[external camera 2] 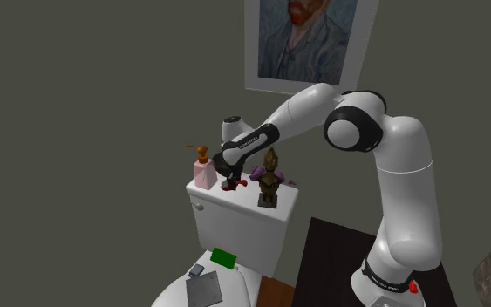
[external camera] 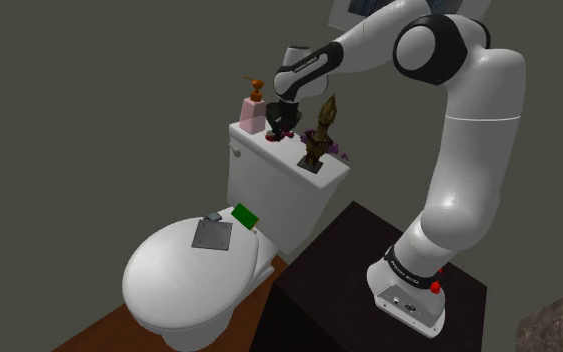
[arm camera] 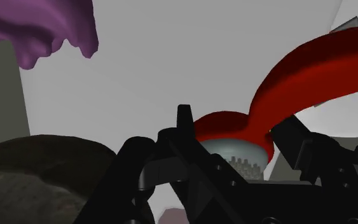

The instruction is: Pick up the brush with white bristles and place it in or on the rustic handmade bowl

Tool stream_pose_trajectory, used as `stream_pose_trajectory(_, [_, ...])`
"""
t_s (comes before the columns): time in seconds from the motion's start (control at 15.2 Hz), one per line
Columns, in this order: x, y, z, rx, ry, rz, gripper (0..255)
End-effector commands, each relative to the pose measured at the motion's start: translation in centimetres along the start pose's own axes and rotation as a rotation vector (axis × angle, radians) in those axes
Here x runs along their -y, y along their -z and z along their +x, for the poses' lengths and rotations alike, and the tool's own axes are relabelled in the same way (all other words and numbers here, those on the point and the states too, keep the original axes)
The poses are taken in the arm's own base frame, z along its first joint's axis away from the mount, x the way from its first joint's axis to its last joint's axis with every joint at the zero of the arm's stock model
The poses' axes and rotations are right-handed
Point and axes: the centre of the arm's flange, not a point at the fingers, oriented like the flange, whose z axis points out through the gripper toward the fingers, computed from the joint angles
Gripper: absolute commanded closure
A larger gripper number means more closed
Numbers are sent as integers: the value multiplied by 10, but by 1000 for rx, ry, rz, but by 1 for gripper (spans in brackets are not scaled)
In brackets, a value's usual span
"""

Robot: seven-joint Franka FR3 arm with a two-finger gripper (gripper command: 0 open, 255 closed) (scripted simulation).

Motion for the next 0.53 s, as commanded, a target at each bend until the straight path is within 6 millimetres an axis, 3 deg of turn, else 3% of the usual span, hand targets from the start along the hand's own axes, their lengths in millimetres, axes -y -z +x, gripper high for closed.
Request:
stream_pose_trajectory(0.0, [-1,11,1,0,0,0,255])
stream_pose_trajectory(0.46, [-4,48,1,0,0,0,255])
